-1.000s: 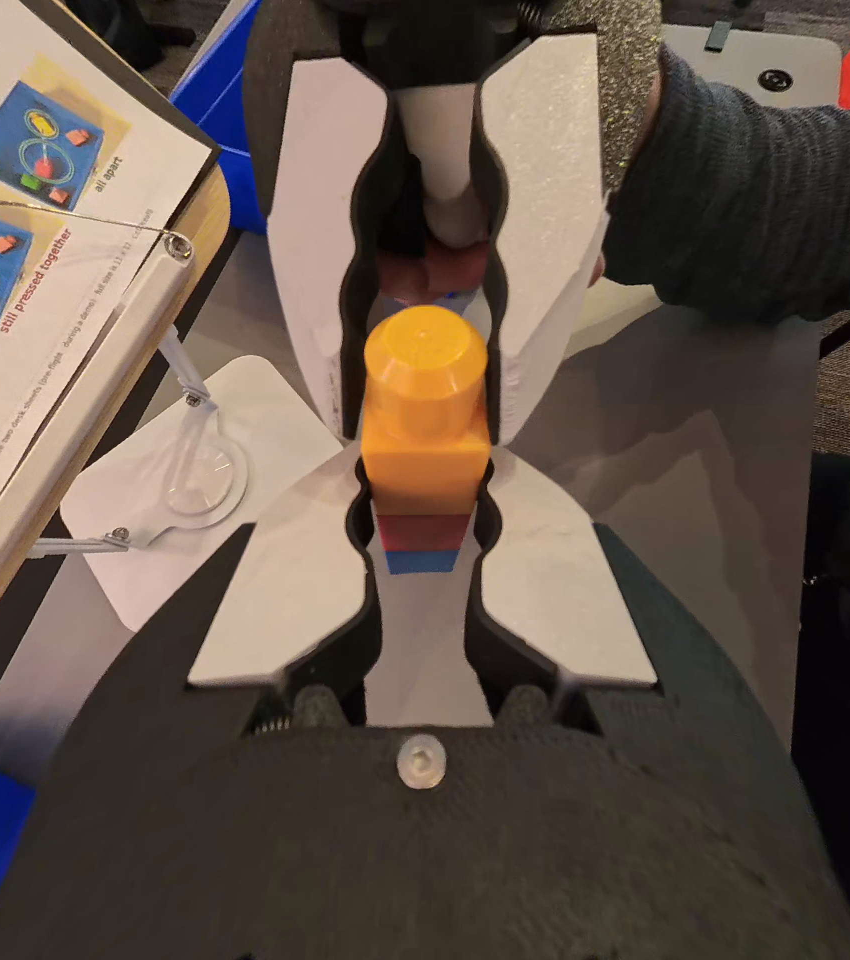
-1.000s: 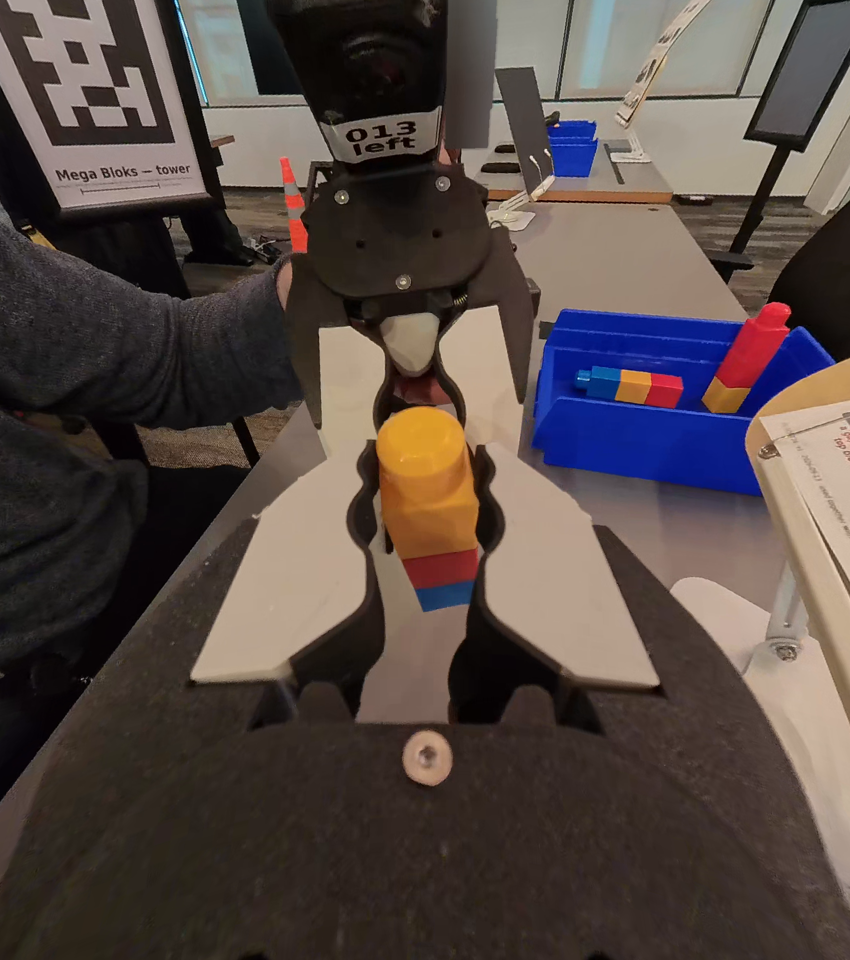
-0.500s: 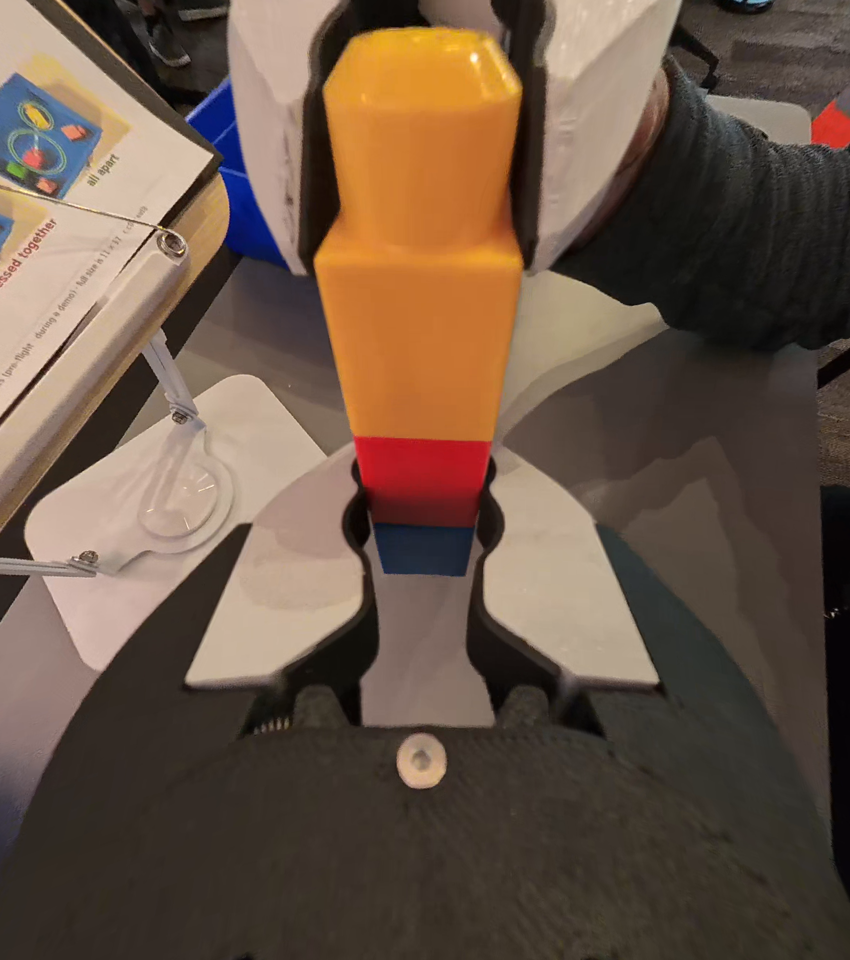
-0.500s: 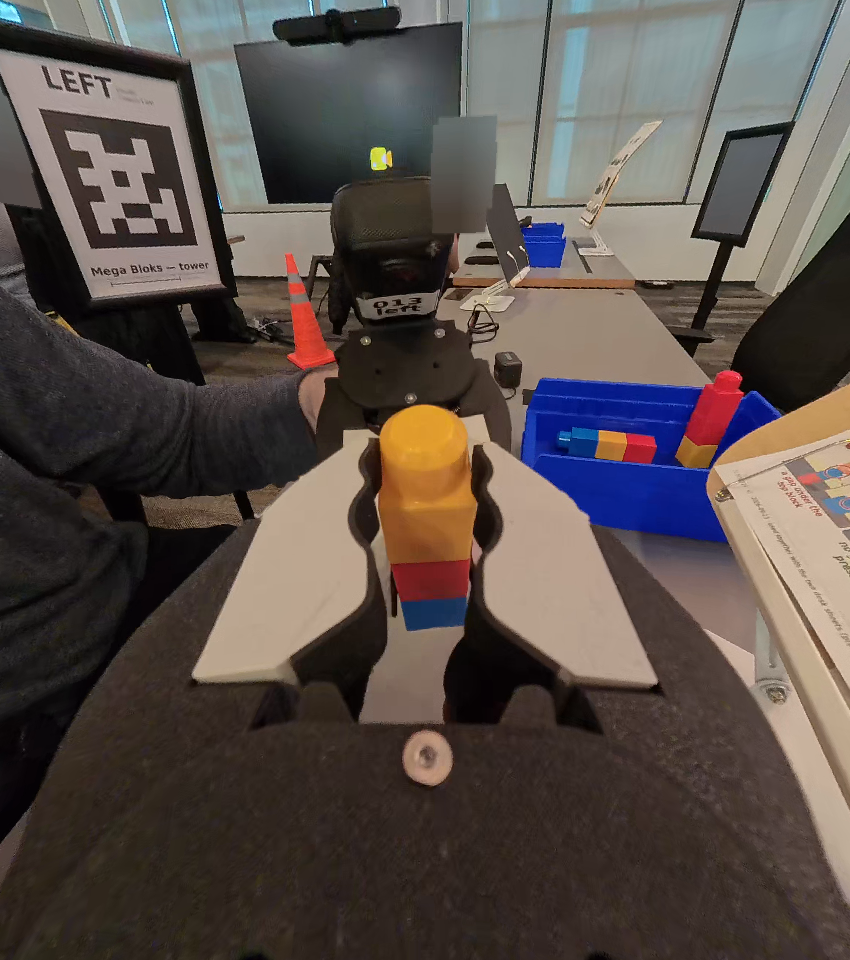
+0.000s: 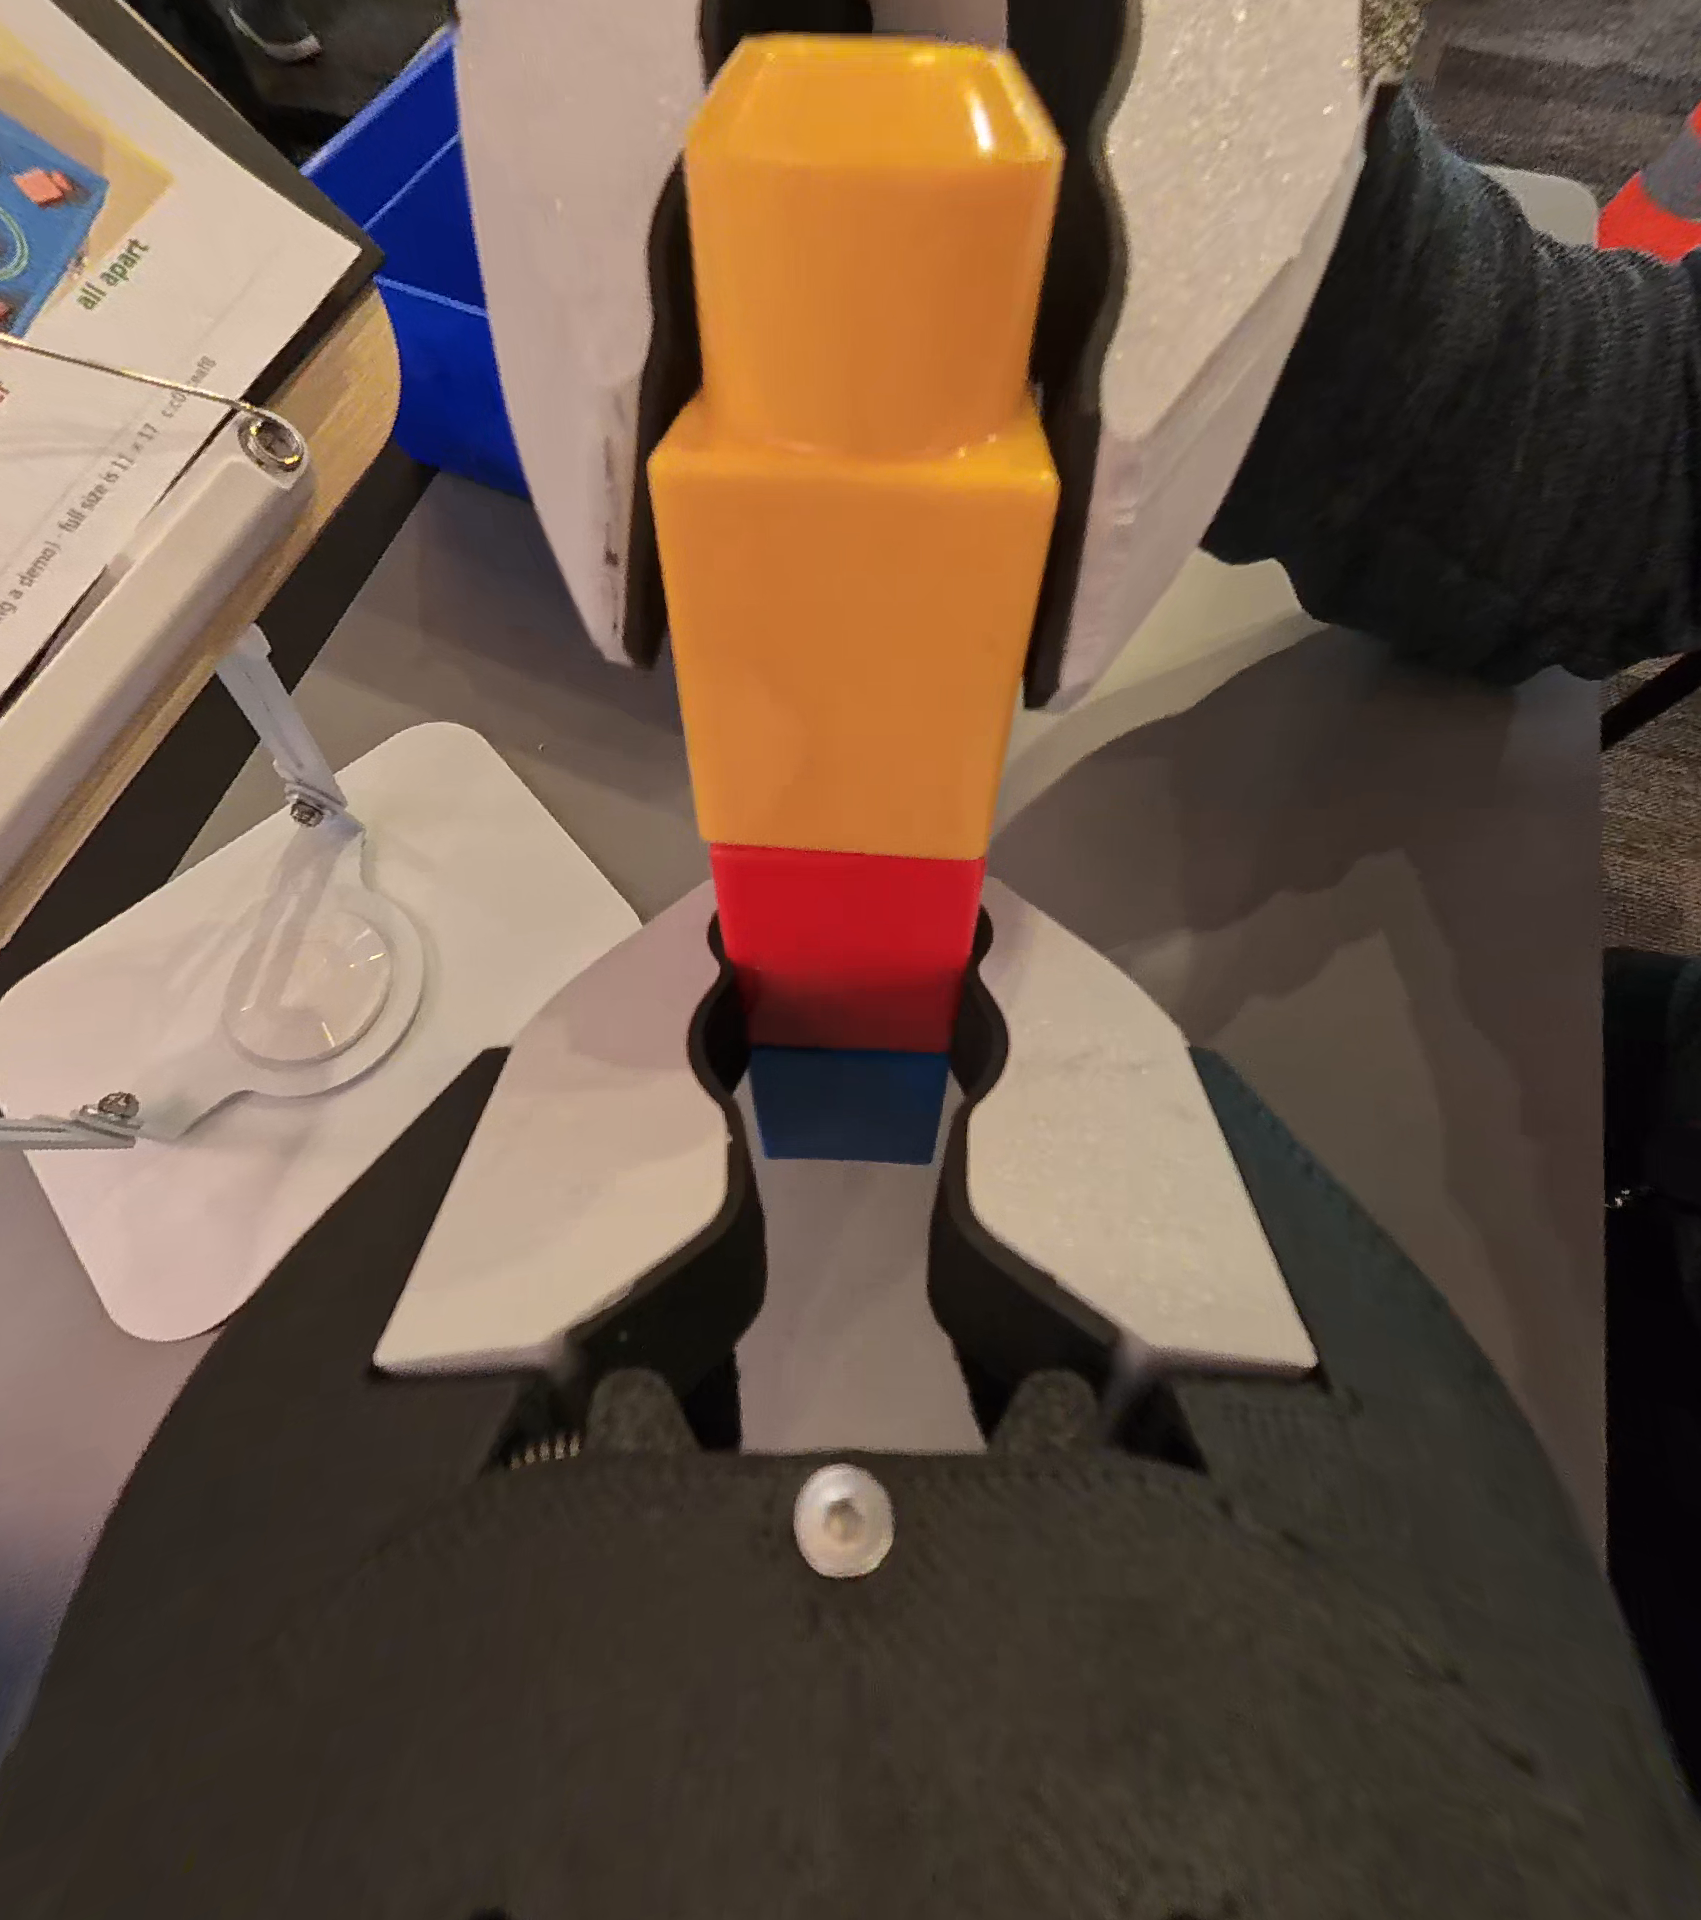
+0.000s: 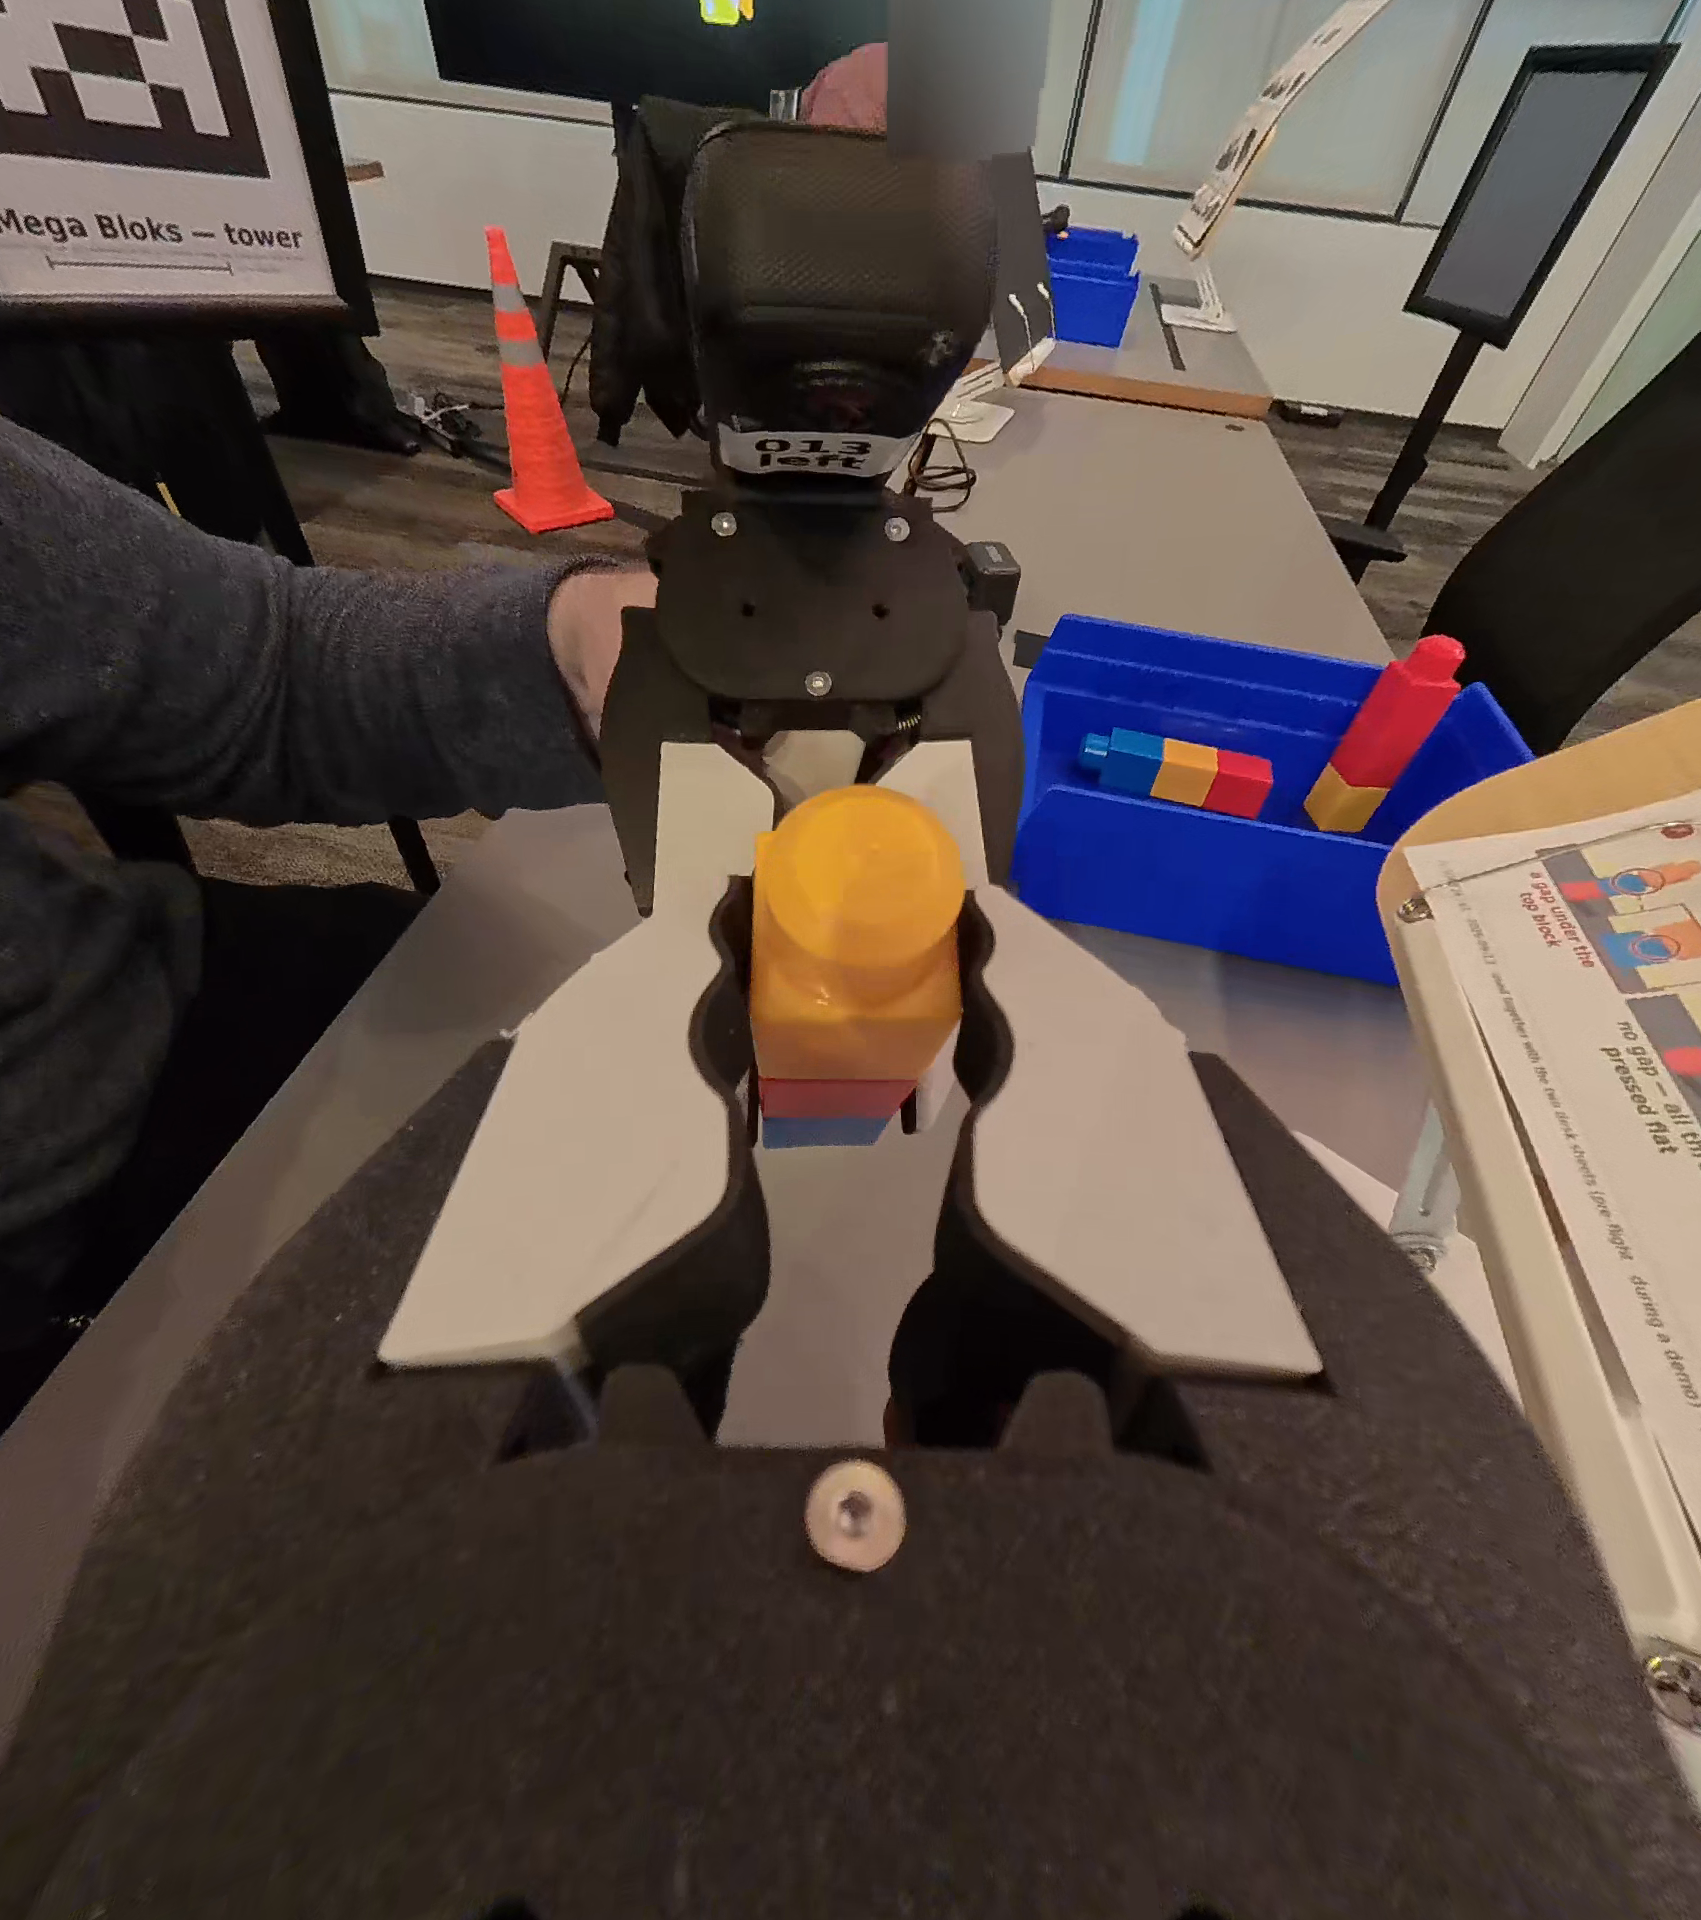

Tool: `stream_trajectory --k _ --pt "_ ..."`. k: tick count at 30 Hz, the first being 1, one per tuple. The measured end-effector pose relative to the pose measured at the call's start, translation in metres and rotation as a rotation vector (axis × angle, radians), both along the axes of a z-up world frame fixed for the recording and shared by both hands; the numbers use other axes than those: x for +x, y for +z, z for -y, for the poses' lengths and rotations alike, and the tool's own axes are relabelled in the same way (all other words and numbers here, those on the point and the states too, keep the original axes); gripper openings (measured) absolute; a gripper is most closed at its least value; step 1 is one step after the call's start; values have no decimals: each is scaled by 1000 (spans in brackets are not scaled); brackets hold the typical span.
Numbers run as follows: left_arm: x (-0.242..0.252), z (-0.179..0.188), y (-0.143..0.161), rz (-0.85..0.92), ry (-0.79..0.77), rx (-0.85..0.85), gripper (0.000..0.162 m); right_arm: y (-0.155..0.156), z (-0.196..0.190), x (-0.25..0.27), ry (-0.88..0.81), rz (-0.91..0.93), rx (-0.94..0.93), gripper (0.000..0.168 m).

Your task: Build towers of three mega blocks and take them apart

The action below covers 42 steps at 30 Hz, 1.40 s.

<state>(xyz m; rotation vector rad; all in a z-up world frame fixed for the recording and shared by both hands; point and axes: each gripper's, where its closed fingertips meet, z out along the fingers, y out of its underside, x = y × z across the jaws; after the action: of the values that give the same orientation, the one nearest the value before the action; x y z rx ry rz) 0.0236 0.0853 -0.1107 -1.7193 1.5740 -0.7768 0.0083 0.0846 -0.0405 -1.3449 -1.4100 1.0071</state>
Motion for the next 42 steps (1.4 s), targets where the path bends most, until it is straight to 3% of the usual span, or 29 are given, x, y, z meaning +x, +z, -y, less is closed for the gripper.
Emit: stream_trajectory --k 4,9,16,19,21,24,28,33,38,40,42 --pt "-11 -3 -19 -108 21 34 36 37 -5 16 -22 -208 -86 36" --pt "-11 0 -18 -68 26 5 36 46 -38 76 -249 -151 -11 36" --pt "-7 0 -24 -60 30 -3 36 -9 -112 247 -814 85 -109 36" --pt "-1 1 -22 -42 26 0 36 -38 -129 313 -1030 145 -180 64" --pt "3 1 -20 -26 30 -3 36 -45 -131 332 -1093 162 -199 66" --pt "11 -1 -18 2 32 -14 36 -23 -121 302 -981 131 -121 60" --pt "18 -3 -12 28 32 -21 36 12 -72 185 -493 35 -53 53" --pt "20 -1 -3 27 28 -9 36 0 -17 66 -102 112 -15 54" --pt "20 0 6 45 29 8 36 -32 -2 13 -3 197 -48 53" --pt "18 -1 5 32 34 18 36 -28 1 4 21 156 -49 36" --pt "17 0 8 59 23 5 36 -26 2 2 27 137 -48 35"
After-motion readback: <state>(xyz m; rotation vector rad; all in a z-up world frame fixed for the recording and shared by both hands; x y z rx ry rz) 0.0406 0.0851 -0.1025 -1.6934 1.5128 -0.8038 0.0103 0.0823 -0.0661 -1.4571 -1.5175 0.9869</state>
